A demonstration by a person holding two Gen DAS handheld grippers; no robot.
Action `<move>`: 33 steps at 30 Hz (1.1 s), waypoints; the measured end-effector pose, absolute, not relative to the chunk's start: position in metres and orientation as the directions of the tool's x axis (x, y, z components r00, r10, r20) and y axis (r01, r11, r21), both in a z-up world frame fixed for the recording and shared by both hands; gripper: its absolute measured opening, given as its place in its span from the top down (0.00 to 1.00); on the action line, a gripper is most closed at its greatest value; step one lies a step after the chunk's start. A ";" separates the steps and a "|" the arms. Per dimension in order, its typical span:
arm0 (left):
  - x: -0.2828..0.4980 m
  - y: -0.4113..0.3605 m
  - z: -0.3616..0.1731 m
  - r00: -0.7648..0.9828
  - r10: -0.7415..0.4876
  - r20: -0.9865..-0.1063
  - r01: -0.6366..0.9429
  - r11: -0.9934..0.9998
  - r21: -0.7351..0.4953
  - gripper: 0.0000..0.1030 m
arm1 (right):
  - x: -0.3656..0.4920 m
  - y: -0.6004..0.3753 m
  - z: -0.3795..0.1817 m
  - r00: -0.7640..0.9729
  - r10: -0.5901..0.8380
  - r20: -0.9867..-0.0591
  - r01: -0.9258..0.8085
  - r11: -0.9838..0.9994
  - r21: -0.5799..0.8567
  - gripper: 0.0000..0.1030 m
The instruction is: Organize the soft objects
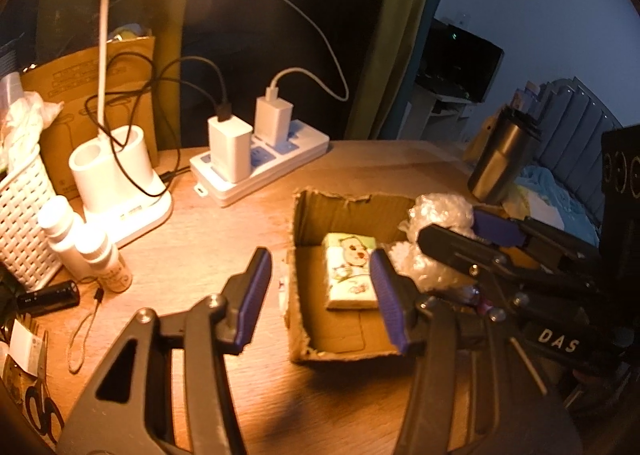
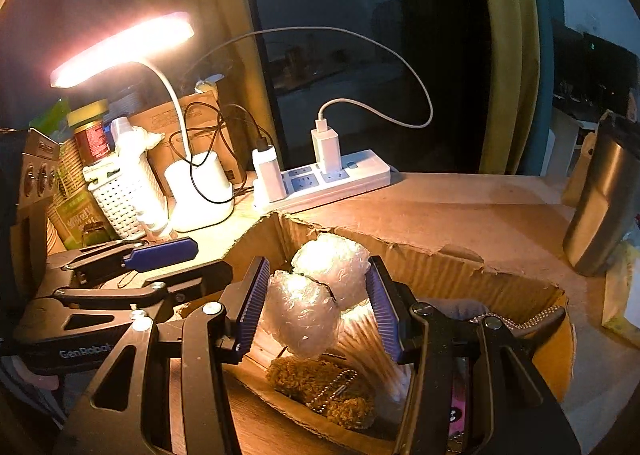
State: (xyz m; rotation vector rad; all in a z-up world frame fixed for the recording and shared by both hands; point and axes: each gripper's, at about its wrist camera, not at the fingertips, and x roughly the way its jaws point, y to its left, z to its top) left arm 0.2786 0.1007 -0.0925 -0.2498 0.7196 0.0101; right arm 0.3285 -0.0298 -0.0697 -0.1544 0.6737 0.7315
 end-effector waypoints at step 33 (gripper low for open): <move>0.213 0.139 -0.079 0.793 0.011 -0.609 -0.184 0.957 -0.222 0.49 | 0.291 0.004 -0.057 0.544 0.564 -0.621 -0.687 0.725 0.057 0.32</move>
